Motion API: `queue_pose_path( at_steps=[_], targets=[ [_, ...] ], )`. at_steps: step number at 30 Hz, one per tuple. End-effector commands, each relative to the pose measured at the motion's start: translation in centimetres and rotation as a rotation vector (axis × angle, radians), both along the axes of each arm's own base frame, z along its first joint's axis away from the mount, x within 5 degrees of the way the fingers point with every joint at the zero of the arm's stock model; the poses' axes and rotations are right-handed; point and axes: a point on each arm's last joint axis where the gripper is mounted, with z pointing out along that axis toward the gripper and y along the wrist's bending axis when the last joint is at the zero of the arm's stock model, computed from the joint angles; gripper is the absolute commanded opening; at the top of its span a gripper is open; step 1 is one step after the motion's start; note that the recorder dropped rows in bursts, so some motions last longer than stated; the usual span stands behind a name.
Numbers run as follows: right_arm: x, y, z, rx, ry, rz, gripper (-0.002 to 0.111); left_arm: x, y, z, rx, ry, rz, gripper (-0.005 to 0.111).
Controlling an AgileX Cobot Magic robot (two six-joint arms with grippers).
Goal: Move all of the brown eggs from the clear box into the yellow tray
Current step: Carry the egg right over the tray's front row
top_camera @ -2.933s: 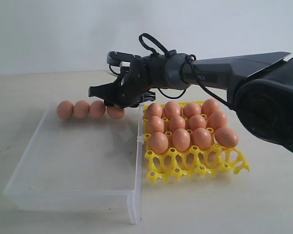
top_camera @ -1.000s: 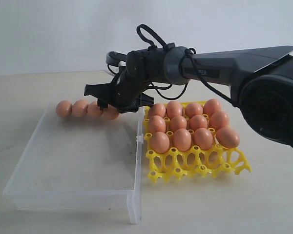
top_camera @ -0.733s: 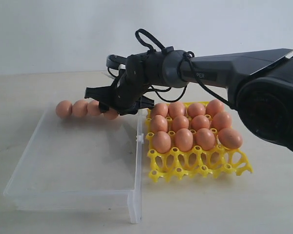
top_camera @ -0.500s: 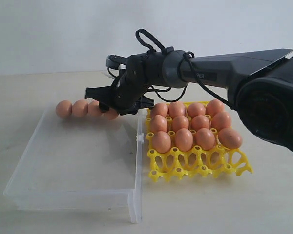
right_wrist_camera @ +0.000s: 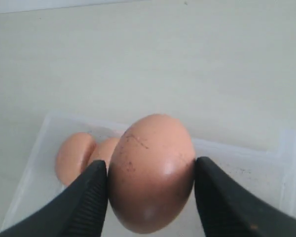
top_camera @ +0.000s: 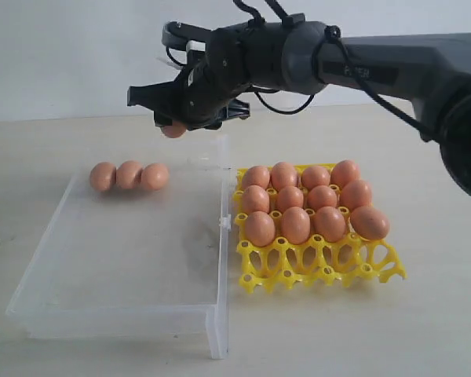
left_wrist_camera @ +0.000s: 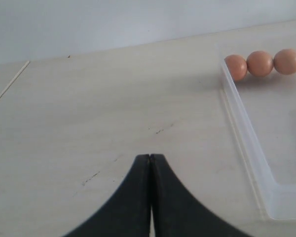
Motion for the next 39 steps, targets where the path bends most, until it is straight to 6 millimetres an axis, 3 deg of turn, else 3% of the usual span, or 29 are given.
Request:
queue_pose_path(
  at_steps=[1, 4, 9, 13, 18, 24, 29, 39],
  targets=[
    [-1.9, 0.3, 3.3, -0.029, -0.101, 0.080, 0.000, 0.0, 0.0, 0.2, -0.007, -0.013, -0.006, 0.000],
    [-4.9, -0.5, 4.1, -0.019, -0.183, 0.128, 0.000, 0.0, 0.0, 0.2, -0.007, -0.013, -0.006, 0.000],
    [-11.2, -5.0, 4.4, 0.043, -0.337, 0.180, 0.000, 0.0, 0.0, 0.2, -0.007, -0.013, -0.006, 0.000],
    [-16.3, -9.2, 2.6, 0.013, -0.405, 0.227, 0.000, 0.0, 0.0, 0.2, -0.007, -0.013, -0.006, 0.000],
    [-19.5, -12.4, 0.4, -0.011, -0.451, 0.204, 0.000, 0.0, 0.0, 0.2, -0.007, -0.013, -0.006, 0.000],
    [-20.9, -14.2, -1.9, -0.084, -0.419, 0.185, 0.000, 0.0, 0.0, 0.2, -0.007, -0.013, -0.006, 0.000],
    [-21.1, -14.3, -2.4, -0.095, -0.394, 0.190, 0.000, 0.0, 0.0, 0.2, -0.007, -0.013, -0.006, 0.000],
    [-20.7, -14.0, -6.0, -0.170, -0.277, 0.215, 0.000, 0.0, 0.0, 0.2, -0.007, -0.013, -0.006, 0.000]
  ],
)
